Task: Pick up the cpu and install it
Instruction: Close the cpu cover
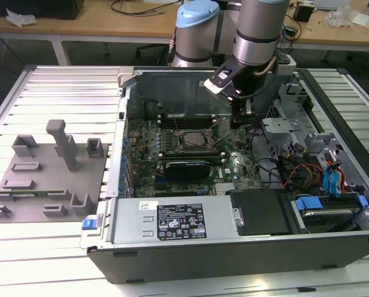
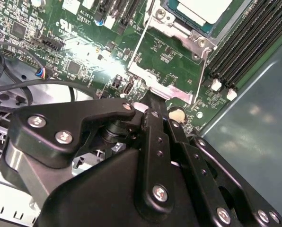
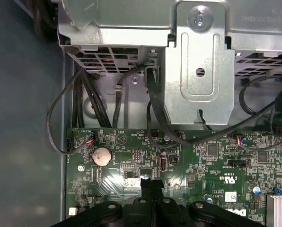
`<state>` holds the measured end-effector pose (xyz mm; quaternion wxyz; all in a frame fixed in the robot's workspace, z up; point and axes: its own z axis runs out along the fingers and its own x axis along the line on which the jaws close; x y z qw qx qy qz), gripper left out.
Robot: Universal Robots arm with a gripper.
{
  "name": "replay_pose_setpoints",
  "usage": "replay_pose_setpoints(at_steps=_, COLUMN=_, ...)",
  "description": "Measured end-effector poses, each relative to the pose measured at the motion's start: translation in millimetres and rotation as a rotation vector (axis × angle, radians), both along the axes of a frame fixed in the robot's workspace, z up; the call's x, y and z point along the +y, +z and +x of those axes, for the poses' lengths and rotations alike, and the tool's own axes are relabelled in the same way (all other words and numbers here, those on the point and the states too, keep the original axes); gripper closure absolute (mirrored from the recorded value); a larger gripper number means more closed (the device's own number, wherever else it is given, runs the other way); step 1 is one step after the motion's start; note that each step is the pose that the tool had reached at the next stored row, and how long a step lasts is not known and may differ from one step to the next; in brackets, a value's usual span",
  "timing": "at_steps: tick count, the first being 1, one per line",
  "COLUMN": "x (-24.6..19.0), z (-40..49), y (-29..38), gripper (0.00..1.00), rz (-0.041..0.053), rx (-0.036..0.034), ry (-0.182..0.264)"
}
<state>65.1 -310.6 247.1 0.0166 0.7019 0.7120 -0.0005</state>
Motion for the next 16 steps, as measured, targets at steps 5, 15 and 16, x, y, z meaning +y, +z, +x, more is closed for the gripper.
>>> replay_pose_setpoints(at_steps=5, x=0.1, z=-6.5, y=-0.1, gripper=0.89, rz=0.0003, rx=0.0000, ry=0.000)
replay_pose_setpoints(at_steps=15, x=0.0, z=-44.9, y=0.0, gripper=0.89, rz=0.0001, rx=-0.0032, ry=0.000)
replay_pose_setpoints(at_steps=16, x=0.0, z=-47.4, y=0.0, gripper=0.89, rz=0.0002, rx=-0.0033, ry=0.000)
